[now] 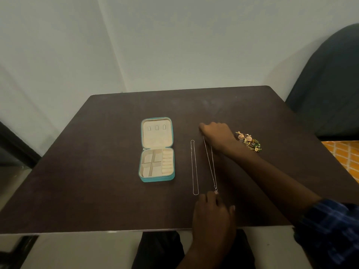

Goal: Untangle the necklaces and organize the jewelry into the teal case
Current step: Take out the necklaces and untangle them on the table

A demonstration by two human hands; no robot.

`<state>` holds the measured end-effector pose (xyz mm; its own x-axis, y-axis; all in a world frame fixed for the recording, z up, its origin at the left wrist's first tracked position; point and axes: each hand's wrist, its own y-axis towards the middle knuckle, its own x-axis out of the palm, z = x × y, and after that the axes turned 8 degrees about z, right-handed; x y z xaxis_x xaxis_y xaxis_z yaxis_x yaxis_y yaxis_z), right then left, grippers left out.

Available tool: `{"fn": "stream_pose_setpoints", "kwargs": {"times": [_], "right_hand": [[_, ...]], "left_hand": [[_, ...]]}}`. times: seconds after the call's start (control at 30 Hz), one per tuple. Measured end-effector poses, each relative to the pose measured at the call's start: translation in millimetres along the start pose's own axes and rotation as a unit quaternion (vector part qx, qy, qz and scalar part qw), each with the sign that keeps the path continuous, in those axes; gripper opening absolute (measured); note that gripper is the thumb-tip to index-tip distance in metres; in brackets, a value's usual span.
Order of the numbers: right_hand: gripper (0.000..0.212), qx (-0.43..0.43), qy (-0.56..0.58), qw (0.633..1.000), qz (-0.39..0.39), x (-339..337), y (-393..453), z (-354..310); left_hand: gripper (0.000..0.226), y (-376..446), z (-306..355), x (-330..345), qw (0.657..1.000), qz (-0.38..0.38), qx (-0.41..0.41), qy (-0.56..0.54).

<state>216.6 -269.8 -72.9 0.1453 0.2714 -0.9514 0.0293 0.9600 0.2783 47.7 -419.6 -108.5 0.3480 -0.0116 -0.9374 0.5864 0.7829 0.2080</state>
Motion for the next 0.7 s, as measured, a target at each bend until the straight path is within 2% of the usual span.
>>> {"fn": "stream_pose_setpoints", "kwargs": {"times": [0.17, 0.3, 0.5, 0.7], "right_hand": [[0.02, 0.003, 0.007, 1.0, -0.022, -2.0, -0.5, -1.5], [0.019, 0.012, 0.027, 0.999, -0.044, -5.4, 0.3, -1.0], [0.023, 0.031, 0.062, 0.996, -0.065, -7.9, 3.6, 0.7], [0.013, 0.019, 0.082, 0.995, -0.06, -2.4, 4.8, 1.2]], "left_hand": [[0.047, 0.2, -0.5, 0.3, 1.0, 0.024, 0.005, -0.02], [0.048, 0.7, -1.4, 0.2, 1.0, -0.029, -0.006, -0.004], [0.049, -0.7, -0.7, 4.9, 1.0, 0.011, -0.001, 0.001], [0.049, -2.0, -1.7, 8.8, 1.0, 0.024, 0.003, 0.012]]}}
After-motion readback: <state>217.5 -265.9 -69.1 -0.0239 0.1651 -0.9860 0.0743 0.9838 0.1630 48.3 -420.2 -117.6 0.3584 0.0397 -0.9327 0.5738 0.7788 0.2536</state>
